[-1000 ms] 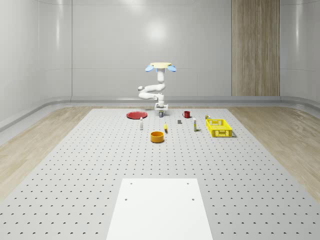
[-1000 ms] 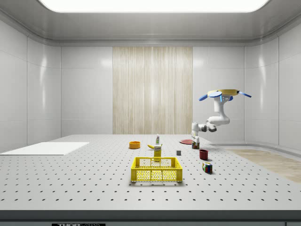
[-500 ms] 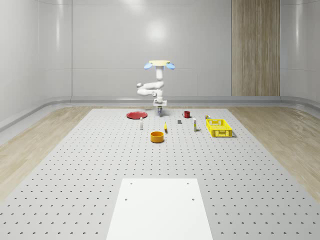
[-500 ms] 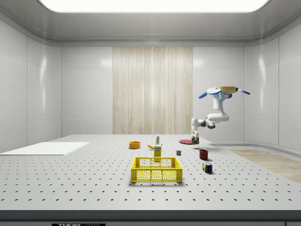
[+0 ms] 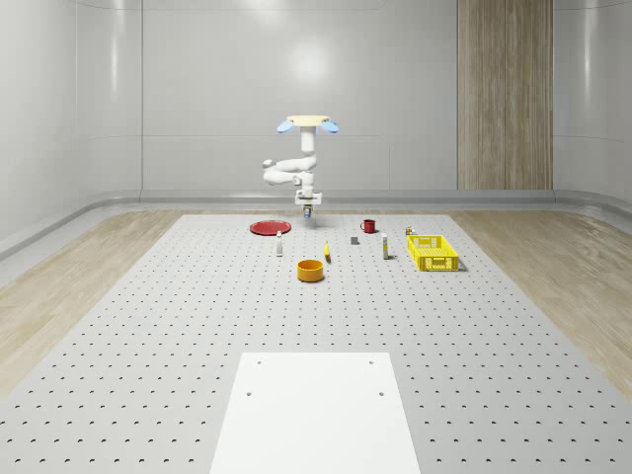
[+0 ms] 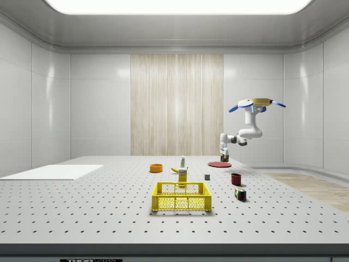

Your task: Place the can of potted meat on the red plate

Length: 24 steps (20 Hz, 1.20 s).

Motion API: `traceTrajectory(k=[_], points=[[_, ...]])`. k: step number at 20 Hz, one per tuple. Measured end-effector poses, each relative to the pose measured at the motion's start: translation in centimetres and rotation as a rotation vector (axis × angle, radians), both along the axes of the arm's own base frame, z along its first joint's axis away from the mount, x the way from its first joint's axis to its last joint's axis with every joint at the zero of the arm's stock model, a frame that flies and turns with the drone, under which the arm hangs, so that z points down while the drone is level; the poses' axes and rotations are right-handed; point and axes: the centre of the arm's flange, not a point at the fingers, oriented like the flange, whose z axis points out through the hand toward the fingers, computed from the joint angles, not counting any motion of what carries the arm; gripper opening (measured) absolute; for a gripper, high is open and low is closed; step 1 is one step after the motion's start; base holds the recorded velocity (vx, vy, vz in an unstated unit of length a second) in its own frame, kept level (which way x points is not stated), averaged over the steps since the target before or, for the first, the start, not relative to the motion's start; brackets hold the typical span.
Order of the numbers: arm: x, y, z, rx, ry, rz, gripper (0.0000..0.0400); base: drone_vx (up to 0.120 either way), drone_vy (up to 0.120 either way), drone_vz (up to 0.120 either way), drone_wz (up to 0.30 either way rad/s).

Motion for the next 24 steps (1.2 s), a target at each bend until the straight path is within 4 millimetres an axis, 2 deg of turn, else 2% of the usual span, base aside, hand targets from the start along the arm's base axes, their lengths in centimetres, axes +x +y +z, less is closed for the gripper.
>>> traceTrajectory(k=[24], points=[[0.00, 0.00, -0.06, 0.000, 0.000, 0.000, 0.0281, 0.000, -0.120, 0.000, 0.000]])
